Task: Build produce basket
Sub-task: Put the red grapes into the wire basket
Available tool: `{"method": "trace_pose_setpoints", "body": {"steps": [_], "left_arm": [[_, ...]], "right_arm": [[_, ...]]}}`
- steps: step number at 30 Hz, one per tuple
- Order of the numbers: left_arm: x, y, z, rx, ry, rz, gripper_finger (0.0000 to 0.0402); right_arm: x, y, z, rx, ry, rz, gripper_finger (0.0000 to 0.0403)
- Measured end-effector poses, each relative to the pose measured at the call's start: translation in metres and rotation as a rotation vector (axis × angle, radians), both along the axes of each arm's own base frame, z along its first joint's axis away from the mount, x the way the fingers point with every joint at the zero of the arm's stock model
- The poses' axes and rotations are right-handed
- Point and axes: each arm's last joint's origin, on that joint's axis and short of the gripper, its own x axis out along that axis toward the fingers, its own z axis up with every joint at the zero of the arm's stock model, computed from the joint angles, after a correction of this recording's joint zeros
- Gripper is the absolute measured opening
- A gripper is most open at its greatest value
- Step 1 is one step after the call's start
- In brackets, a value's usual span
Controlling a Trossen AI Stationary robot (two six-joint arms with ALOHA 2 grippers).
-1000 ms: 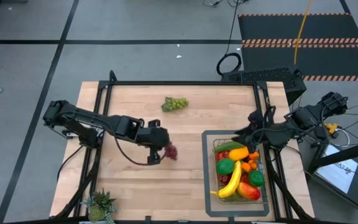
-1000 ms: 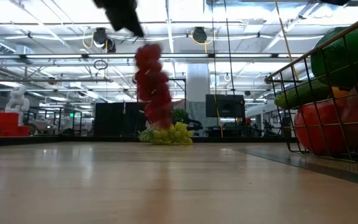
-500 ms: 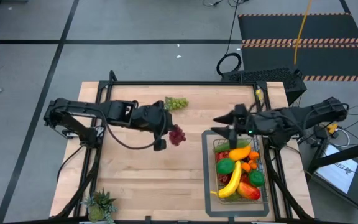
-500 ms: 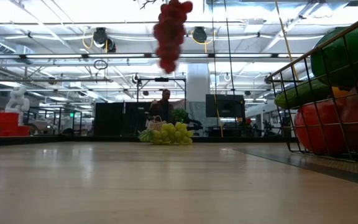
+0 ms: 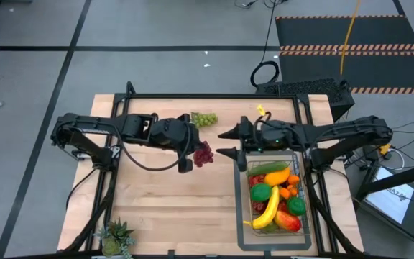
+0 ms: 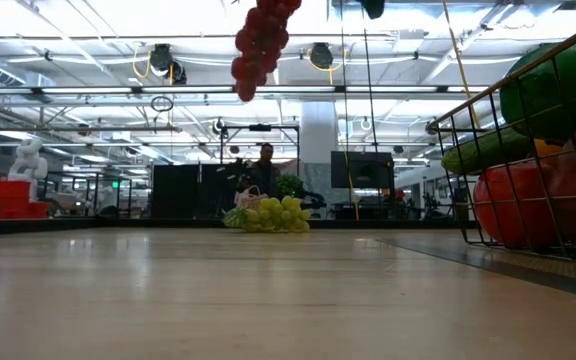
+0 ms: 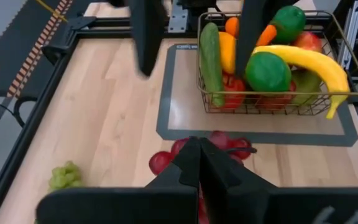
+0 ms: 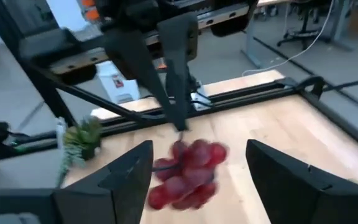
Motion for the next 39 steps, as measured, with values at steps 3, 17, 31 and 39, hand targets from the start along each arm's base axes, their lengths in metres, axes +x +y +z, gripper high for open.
{"method": "trace_pose_setpoints", "body": {"steps": [3,17,31,39], "left_arm": [[0.003,0.000,-0.001,0.000,-0.005,-0.001,0.0000],[0.008,0.017,0.002,-0.199,-0.088,0.236,0.0000],[0.008,0.030,0.003,-0.655,-0.146,0.526,0.0000],[0.010,0.028,0.006,-0.845,-0.152,0.536,0.0000]], "right_arm": [[0.009,-0.004,-0.006,-0.050,0.005,0.022,0.0238],[-0.002,-0.009,0.009,-0.072,-0.058,0.022,0.0192],[-0.036,-0.016,0.029,-0.109,-0.068,-0.153,0.0192],[-0.037,-0.016,0.029,-0.103,-0.069,-0.150,0.0192]]}}
